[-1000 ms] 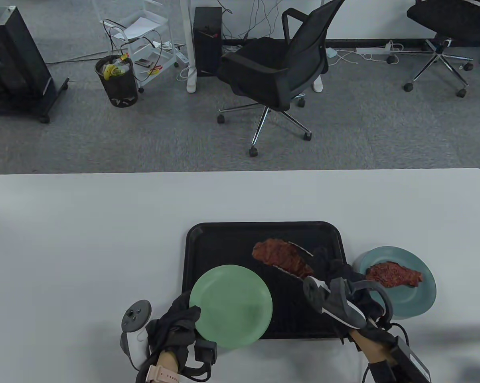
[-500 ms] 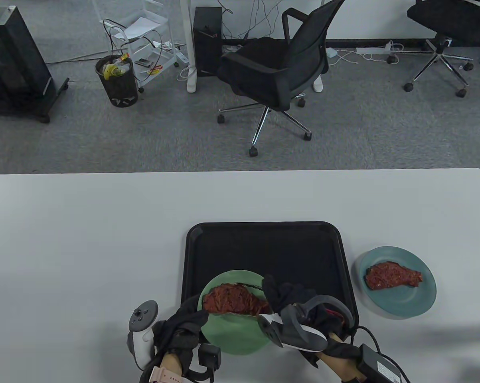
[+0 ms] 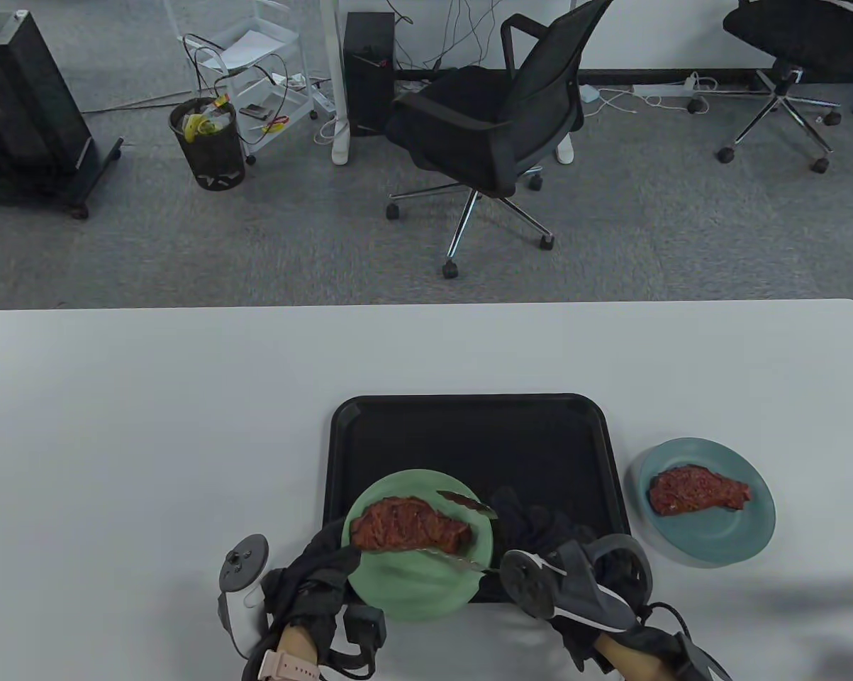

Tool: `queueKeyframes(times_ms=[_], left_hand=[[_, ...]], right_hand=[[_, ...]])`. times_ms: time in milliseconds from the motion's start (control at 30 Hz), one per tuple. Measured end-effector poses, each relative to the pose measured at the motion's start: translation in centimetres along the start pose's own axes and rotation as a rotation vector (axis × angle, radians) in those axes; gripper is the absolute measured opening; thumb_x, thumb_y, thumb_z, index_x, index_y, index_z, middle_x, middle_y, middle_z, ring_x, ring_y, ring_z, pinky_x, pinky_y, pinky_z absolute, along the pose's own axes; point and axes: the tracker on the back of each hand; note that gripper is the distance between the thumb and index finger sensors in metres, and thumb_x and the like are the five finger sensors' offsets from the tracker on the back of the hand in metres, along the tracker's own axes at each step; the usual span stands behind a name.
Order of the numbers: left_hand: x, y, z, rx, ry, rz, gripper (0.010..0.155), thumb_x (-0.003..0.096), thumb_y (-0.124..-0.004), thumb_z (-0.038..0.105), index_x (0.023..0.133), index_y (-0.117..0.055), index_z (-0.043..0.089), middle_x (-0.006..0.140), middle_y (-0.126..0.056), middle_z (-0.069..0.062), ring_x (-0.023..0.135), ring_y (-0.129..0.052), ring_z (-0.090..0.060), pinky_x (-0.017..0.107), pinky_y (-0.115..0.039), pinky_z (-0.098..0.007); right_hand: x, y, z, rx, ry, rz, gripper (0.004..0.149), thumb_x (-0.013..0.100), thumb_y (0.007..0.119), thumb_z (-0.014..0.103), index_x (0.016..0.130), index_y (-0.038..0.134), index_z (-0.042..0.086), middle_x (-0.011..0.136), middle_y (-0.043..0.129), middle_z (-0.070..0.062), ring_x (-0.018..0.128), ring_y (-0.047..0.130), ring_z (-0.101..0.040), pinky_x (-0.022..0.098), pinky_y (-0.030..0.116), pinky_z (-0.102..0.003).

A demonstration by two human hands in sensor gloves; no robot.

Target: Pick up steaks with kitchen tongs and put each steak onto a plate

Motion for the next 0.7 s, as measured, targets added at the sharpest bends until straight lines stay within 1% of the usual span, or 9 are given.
queueKeyframes(times_ms=[67, 167, 267, 367, 500, 700], left_hand=[[-0.2, 1.1, 0.4, -0.028, -0.024, 0.058, 0.059, 0.0435, -0.069, 0.020, 0.100, -0.056, 0.014, 0.087, -0.072, -0.016, 0.063, -0.093, -0.039, 0.033, -0.091, -0.039], [0.1, 3.6, 0.9, -0.052, -0.040, 0.168, 0.059, 0.0437, -0.069, 0.020, 0.101, -0.056, 0.016, 0.088, -0.072, -0.014, 0.065, -0.092, -0.038, 0.034, -0.090, -0.040], [0.5, 6.5, 1.1, -0.062, -0.020, 0.290, 0.059, 0.0440, -0.069, 0.021, 0.101, -0.056, 0.016, 0.089, -0.071, -0.014, 0.066, -0.091, -0.038, 0.036, -0.089, -0.041], [0.9, 9.4, 1.2, -0.055, 0.017, 0.388, 0.059, 0.0441, -0.069, 0.021, 0.101, -0.056, 0.017, 0.089, -0.071, -0.013, 0.066, -0.091, -0.038, 0.036, -0.089, -0.041], [1.7, 12.4, 1.0, -0.053, 0.053, 0.466, 0.059, 0.0441, -0.070, 0.021, 0.101, -0.057, 0.017, 0.089, -0.072, -0.013, 0.067, -0.091, -0.038, 0.037, -0.089, -0.041], [3.4, 15.3, 0.3, -0.067, 0.101, 0.500, 0.059, 0.0442, -0.070, 0.021, 0.101, -0.057, 0.017, 0.089, -0.072, -0.014, 0.067, -0.091, -0.039, 0.037, -0.089, -0.041]], right_hand=[[-0.5, 0.6, -1.1, 0.017, 0.054, 0.002, 0.098, 0.032, 0.065, 0.072, 0.108, 0.031, 0.020, 0.095, 0.068, -0.016, 0.064, 0.084, -0.033, 0.052, 0.073, -0.050], [-1.3, 1.6, -3.0, 0.045, 0.110, 0.045, 0.098, 0.032, 0.065, 0.072, 0.108, 0.031, 0.020, 0.095, 0.068, -0.017, 0.064, 0.084, -0.033, 0.051, 0.073, -0.050], [-2.1, 2.1, -4.7, 0.031, 0.155, 0.082, 0.098, 0.032, 0.065, 0.072, 0.108, 0.032, 0.020, 0.095, 0.068, -0.017, 0.065, 0.084, -0.033, 0.051, 0.073, -0.050], [-2.3, 2.1, -5.8, 0.028, 0.193, 0.095, 0.098, 0.032, 0.065, 0.072, 0.108, 0.032, 0.020, 0.095, 0.068, -0.017, 0.065, 0.084, -0.034, 0.051, 0.073, -0.050], [-2.1, 2.1, -6.4, 0.059, 0.216, 0.101, 0.098, 0.032, 0.065, 0.072, 0.108, 0.032, 0.019, 0.095, 0.068, -0.017, 0.065, 0.084, -0.034, 0.051, 0.073, -0.050], [-1.6, 3.0, -6.9, 0.041, 0.235, 0.144, 0.098, 0.032, 0.065, 0.072, 0.108, 0.032, 0.020, 0.095, 0.068, -0.017, 0.065, 0.084, -0.034, 0.052, 0.073, -0.050]])
Point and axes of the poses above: the tracker on the back of each hand, its own z axis roughly to the thumb side, its own x axis roughly from the wrist to the fingertips, y = z × x
